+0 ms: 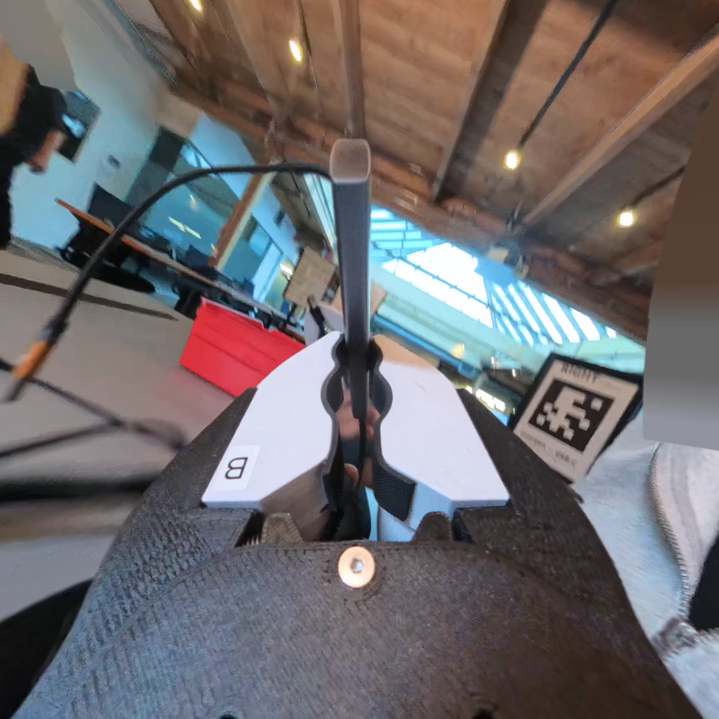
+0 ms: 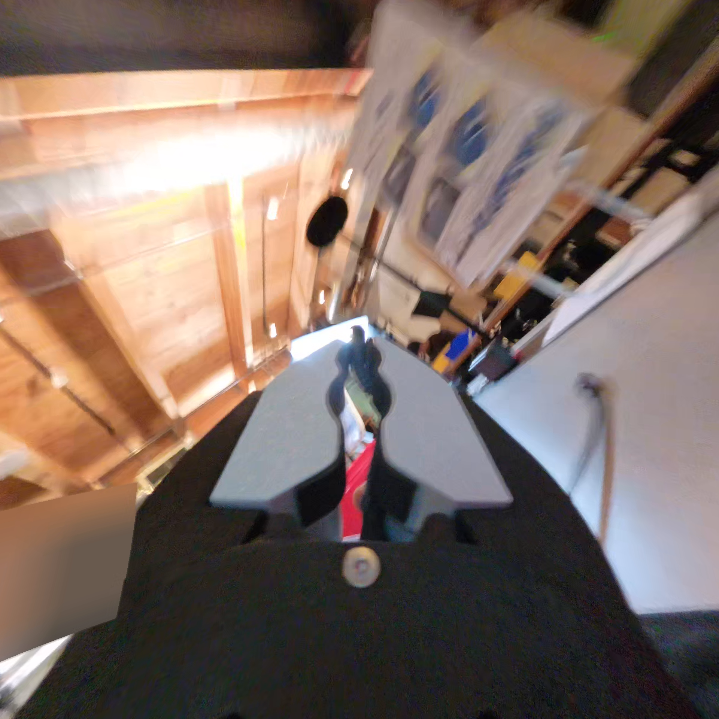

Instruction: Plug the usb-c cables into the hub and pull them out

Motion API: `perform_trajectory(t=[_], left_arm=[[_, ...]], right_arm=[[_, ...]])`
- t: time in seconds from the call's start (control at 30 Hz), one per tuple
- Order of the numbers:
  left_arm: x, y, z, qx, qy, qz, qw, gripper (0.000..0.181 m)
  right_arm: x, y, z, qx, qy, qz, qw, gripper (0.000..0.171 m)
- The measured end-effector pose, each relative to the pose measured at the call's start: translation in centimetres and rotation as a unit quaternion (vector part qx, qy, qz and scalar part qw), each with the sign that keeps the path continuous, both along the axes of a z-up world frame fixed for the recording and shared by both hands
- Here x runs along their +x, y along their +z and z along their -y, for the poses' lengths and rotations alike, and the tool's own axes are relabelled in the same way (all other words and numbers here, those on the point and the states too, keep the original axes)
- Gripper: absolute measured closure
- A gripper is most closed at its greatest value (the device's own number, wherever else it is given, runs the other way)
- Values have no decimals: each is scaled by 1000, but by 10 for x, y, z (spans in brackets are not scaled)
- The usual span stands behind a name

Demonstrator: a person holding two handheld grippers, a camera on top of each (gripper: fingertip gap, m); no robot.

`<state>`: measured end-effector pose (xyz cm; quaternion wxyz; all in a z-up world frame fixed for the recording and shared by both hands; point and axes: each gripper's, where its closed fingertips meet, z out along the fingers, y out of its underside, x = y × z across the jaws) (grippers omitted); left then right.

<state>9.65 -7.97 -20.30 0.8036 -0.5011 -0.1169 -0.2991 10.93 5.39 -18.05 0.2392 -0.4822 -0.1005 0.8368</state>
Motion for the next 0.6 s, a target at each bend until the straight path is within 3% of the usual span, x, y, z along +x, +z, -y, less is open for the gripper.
perform_trajectory(t=[0.03, 0.07, 0.1, 0.17, 0.3, 0.43, 0.6], left_arm=[[-9, 1, 11, 19, 21, 24, 999, 170], [-17, 3, 16, 34, 37, 42, 998, 170], [-20, 2, 12, 29, 41, 47, 998, 170], [-21, -1, 2, 4, 50, 36, 998, 170], [-16, 2, 9, 11, 70, 1, 998, 170], [-11, 2, 8, 3, 75, -31, 997, 170], [-15, 6, 16, 33, 69, -11, 997, 170]], right_arm=[[8, 6, -30, 55, -50, 6, 997, 164], [8, 16, -26, 126, -26, 21, 991, 164], [2, 22, 1, 180, 43, 43, 982, 164], [-9, 18, 61, 284, 108, 78, 949, 164], [-20, 18, 110, 344, 156, 65, 924, 164], [-25, 7, 123, 418, 132, 83, 895, 163], [-22, -8, 126, 491, 103, 102, 859, 163]])
